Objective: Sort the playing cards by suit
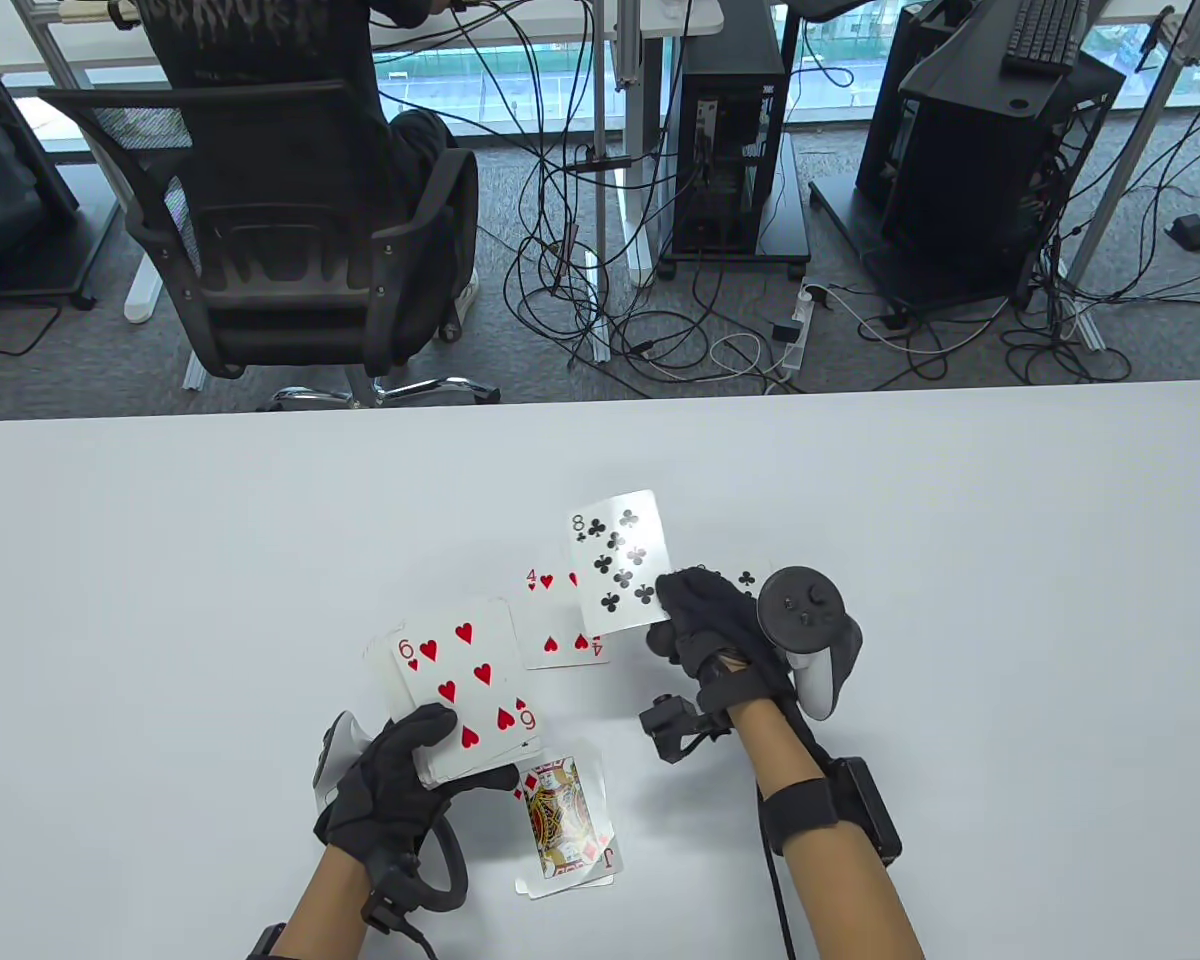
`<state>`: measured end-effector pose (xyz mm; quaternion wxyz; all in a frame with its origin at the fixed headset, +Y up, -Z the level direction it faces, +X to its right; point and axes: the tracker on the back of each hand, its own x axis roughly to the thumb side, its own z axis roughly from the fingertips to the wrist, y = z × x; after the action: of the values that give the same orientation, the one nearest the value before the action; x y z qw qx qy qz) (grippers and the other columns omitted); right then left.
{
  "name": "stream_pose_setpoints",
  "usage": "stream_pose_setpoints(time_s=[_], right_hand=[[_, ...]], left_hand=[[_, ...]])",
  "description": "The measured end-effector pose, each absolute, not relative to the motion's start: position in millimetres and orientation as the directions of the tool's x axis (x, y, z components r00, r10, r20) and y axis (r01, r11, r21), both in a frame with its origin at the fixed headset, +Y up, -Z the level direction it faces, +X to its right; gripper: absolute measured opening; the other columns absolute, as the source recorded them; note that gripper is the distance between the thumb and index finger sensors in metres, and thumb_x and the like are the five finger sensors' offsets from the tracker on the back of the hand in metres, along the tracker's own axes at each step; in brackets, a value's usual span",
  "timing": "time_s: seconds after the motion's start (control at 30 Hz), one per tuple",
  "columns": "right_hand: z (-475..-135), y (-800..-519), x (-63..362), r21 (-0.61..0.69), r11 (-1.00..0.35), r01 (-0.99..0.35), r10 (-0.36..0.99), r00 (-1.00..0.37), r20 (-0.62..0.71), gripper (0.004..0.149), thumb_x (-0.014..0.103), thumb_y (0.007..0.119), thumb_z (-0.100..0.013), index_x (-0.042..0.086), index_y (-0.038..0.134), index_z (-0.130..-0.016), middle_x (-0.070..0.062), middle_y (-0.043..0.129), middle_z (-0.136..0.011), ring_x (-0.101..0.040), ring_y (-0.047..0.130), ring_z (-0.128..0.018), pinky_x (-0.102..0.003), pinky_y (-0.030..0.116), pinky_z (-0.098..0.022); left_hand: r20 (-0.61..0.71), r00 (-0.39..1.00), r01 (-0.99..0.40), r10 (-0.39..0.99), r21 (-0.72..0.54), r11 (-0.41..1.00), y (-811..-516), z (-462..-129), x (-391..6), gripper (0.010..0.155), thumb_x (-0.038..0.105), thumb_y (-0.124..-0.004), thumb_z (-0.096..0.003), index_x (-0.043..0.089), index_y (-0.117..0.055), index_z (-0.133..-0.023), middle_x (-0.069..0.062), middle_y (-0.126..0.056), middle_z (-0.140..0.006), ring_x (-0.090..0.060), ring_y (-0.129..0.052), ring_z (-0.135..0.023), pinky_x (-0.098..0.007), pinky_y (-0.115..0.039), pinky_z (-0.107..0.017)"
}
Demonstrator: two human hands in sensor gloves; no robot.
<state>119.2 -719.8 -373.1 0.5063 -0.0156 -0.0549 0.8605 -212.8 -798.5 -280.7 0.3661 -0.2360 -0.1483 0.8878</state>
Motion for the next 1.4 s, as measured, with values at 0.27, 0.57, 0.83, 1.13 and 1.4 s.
stream_pose_setpoints(time_s=[0.27, 0.57, 0.83, 1.13, 1.4], right_hand=[[-388.4, -742.2, 153.6, -0.094, -0.844, -0.527, 0.534, -0.818, -0.212, 0.04, 0.021, 0.07, -0.053, -0.015, 0.078, -0.069, -0.009, 0.093, -0.034, -0.031, 0.097, -0.027, -0.043, 0.086, -0.017], [-396.0, -758.5, 146.6, 0.059, -0.981, -0.187, 0.165, -0.95, -0.264, 0.041, 0.022, 0.071, -0.052, -0.015, 0.079, -0.068, -0.008, 0.093, -0.032, -0.029, 0.097, -0.025, -0.042, 0.086, -0.016], [-398.9, -769.3, 135.9, 0.135, -0.991, -0.016, -0.016, -0.972, -0.233, 0.042, 0.023, 0.07, -0.052, -0.015, 0.08, -0.068, -0.007, 0.092, -0.03, -0.026, 0.097, -0.024, -0.041, 0.086, -0.016], [-396.9, -772.4, 128.6, 0.22, -0.968, 0.121, -0.171, -0.96, -0.221, 0.046, 0.025, 0.067, -0.054, -0.016, 0.077, -0.072, -0.008, 0.092, -0.032, -0.027, 0.096, -0.026, -0.042, 0.085, -0.018], [-388.9, -758.0, 124.0, 0.133, -0.989, 0.07, -0.098, -0.971, -0.219, 0.047, 0.027, 0.068, -0.054, -0.015, 0.077, -0.074, -0.008, 0.092, -0.033, -0.029, 0.096, -0.027, -0.043, 0.085, -0.018]], left_hand=[[-0.307, -0.62, -0.586, 0.722, -0.431, -0.686, -799.0, -281.2, -213.7, 0.062, 0.045, -0.07, -0.063, 0.037, -0.032, -0.111, -0.002, -0.047, -0.118, -0.038, -0.066, -0.105, -0.048, -0.081, -0.059], [-0.309, -0.616, -0.591, 0.724, -0.426, -0.685, -799.1, -281.1, -214.1, 0.062, 0.045, -0.07, -0.0632, 0.037, -0.031, -0.111, -0.002, -0.046, -0.118, -0.038, -0.066, -0.105, -0.047, -0.081, -0.059], [-0.317, -0.61, -0.595, 0.726, -0.422, -0.684, -799.6, -280.8, -213.7, 0.062, 0.045, -0.07, -0.0633, 0.037, -0.032, -0.111, -0.002, -0.046, -0.118, -0.038, -0.066, -0.105, -0.047, -0.081, -0.059], [-0.318, -0.609, -0.594, 0.726, -0.423, -0.684, -799.3, -281.0, -213.4, 0.062, 0.045, -0.07, -0.0632, 0.037, -0.032, -0.111, -0.002, -0.046, -0.118, -0.038, -0.066, -0.105, -0.047, -0.081, -0.059], [-0.316, -0.61, -0.595, 0.726, -0.422, -0.684, -800.2, -281.7, -213.5, 0.062, 0.045, -0.07, -0.0634, 0.037, -0.031, -0.111, -0.001, -0.046, -0.118, -0.038, -0.066, -0.105, -0.047, -0.08, -0.059]])
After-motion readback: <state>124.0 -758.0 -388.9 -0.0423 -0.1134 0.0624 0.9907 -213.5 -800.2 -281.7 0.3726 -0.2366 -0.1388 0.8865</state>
